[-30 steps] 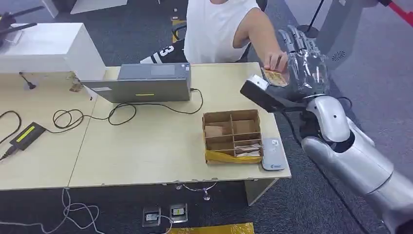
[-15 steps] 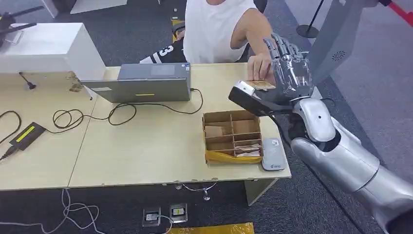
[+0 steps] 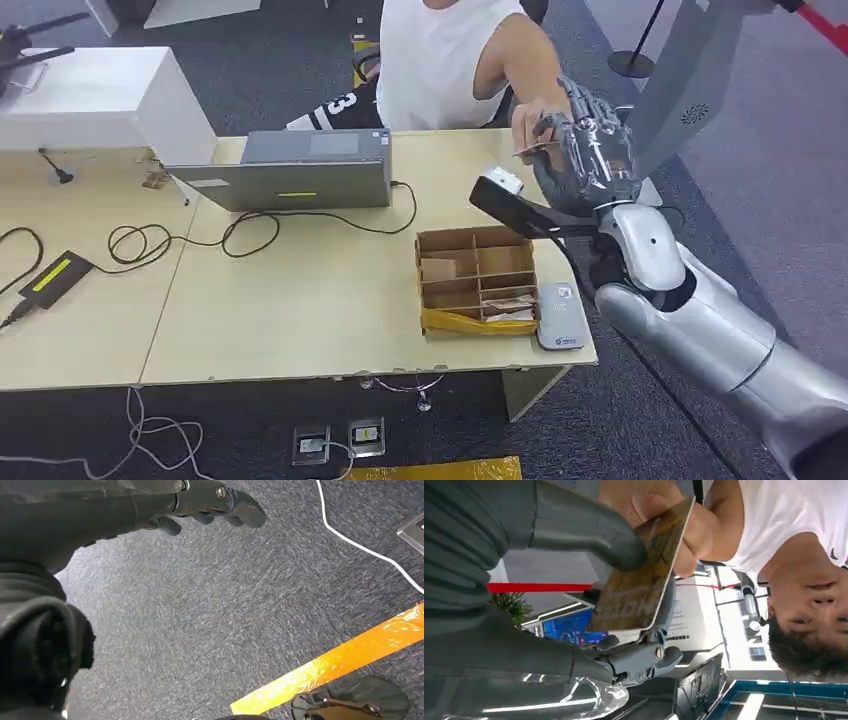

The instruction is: Pass the card to the sensor for recognition and then transmit it.

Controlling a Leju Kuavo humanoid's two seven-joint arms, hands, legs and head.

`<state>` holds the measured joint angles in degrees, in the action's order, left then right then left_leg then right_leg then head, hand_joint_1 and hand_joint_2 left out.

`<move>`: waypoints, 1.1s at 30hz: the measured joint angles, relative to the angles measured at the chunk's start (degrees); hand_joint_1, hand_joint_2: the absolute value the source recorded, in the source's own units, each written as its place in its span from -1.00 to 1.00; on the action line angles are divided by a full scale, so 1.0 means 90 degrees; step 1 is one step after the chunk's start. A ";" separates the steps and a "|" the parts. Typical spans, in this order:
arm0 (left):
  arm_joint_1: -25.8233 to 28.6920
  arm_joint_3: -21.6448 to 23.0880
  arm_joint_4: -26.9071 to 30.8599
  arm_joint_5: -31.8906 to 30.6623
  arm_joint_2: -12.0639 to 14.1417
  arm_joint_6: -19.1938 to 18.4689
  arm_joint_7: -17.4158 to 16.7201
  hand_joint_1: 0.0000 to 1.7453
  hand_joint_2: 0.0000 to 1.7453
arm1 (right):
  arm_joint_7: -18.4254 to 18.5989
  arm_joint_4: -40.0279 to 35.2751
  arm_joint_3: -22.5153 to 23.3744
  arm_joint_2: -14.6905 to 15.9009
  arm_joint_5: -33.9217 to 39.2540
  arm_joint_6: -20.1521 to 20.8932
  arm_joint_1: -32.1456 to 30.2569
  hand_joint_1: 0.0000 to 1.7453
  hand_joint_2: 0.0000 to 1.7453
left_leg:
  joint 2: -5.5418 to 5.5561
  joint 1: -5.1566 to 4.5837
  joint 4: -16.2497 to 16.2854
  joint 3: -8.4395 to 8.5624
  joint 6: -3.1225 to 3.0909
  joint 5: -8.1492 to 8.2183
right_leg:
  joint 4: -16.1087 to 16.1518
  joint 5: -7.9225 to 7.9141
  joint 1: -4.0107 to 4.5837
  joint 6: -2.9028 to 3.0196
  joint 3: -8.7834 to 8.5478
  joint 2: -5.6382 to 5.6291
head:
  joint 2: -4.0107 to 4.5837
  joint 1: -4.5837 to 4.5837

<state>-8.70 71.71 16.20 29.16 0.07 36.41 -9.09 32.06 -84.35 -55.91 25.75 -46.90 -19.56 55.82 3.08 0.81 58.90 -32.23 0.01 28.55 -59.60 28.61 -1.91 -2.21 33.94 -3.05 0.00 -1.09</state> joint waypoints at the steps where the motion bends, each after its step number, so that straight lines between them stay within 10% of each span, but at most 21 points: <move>1: 0.0000 0.0000 0.0002 -0.0002 0.0000 0.0000 -0.0007 -1.00 -1.00 | 0.0000 0.0000 0.0000 0.0000 0.0002 0.0012 0.0000 1.00 1.00 | 0.0000 0.0000 0.0000 0.0001 0.0000 0.0000 | 0.0000 0.0000 0.0000 0.0000 0.0000 -0.0001 | 0.0000 -0.0002; 22: 0.0000 0.0000 0.0005 -0.0109 0.0002 -0.0029 -0.0017 -1.00 -1.00 | 0.0078 0.0000 -0.0002 0.0056 0.0117 0.0085 -0.0059 1.00 1.00 | -0.0003 0.0000 0.0000 0.0003 0.0000 0.0000 | 0.0000 0.0000 0.0001 0.0000 0.0000 -0.0003 | 0.0000 0.0000; 33: 0.0100 0.0000 0.0053 -0.0085 0.0000 0.0129 -0.0017 -1.00 -1.00 | 0.0216 -0.0333 0.0694 0.0512 0.0803 -0.1277 -0.1195 1.00 1.00 | -0.0003 -0.0001 0.0001 0.0006 -0.0001 0.0003 | 0.0004 0.0000 -0.0001 0.0000 0.0001 -0.0002 | 0.0000 -0.0003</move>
<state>-7.80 71.71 16.68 28.39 0.07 37.57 -9.25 34.01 -87.34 -49.66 30.36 -39.67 -31.06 45.06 3.06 0.80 58.91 -32.18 0.00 28.58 -59.57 28.61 -1.91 -2.21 33.94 -3.06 0.00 -1.12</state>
